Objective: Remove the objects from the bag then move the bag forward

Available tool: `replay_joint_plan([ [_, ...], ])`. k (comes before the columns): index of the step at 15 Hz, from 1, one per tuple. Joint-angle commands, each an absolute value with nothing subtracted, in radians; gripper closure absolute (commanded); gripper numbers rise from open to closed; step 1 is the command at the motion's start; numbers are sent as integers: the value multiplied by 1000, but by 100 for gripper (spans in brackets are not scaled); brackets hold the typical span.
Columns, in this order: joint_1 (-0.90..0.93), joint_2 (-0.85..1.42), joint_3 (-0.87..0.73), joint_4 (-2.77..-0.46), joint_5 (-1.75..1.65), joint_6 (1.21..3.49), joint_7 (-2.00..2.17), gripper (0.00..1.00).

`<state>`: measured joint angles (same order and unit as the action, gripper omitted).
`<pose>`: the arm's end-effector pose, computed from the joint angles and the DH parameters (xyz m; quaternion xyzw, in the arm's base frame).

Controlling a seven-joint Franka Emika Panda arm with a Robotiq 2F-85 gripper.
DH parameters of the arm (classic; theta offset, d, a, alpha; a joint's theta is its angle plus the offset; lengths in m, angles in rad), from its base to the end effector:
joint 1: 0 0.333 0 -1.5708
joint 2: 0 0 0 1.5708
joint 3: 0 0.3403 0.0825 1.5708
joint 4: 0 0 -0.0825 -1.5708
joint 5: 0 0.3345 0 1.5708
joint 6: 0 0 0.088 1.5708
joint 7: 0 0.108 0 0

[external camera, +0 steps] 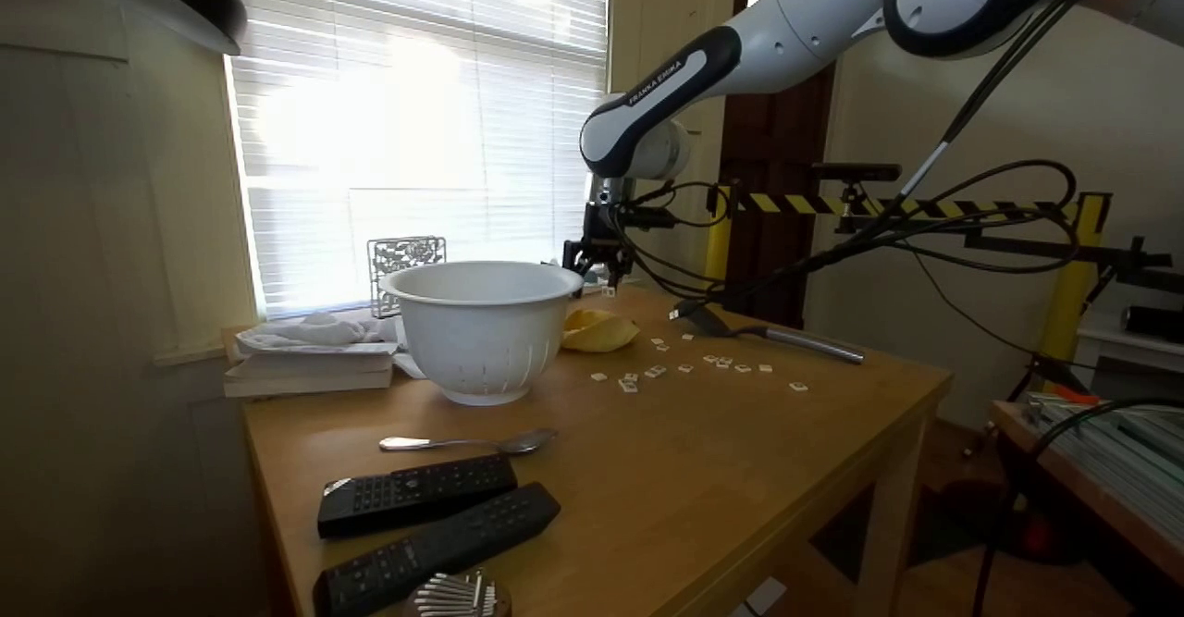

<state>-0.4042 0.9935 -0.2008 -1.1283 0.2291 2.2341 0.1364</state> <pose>0.6577 -0.3791 0.2550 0.9246 -0.3750 0.0664 0.0018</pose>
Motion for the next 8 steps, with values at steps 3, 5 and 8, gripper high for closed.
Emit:
replay_joint_plan([
  [3,-373,947,-260,-1142,194,2157,156,0],
  [5,-361,919,-285,-1179,177,2128,137,0],
  [8,-342,867,-321,-1279,140,2147,99,0],
])
